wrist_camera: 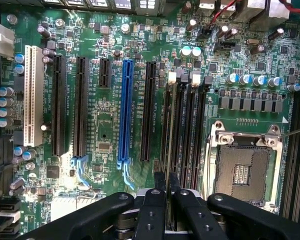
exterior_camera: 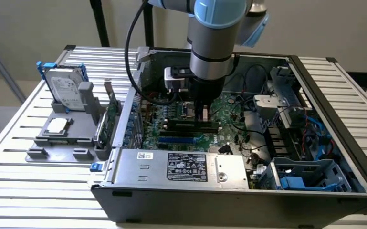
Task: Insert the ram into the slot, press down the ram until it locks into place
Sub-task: 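Insert the ram into the slot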
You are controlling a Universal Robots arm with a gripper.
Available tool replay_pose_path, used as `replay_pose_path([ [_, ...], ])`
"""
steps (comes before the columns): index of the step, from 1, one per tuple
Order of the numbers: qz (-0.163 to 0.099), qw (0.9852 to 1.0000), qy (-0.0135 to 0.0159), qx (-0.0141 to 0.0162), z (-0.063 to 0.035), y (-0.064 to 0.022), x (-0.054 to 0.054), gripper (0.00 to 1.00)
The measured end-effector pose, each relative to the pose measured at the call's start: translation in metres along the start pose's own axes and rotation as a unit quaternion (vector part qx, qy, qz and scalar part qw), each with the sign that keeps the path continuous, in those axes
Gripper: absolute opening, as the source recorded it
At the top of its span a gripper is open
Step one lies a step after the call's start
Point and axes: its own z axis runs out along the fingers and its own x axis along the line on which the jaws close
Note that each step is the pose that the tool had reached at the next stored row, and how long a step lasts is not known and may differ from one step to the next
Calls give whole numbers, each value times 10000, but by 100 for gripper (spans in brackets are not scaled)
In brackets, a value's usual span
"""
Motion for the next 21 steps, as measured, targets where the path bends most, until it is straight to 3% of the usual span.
replay_pose_path([
  [13, 0, 10000, 1, 0, 33, 1, 1, 15],
  [14, 0, 10000, -1, 1, 14, 0, -1, 15],
  [15, 0, 10000, 0, 0, -28, 1, -2, 22],
  [18, 1, 10000, 0, 0, -154, 7, -4, 22],
  [21, 1, 10000, -1, -10, -203, 43, 3, 22],
])
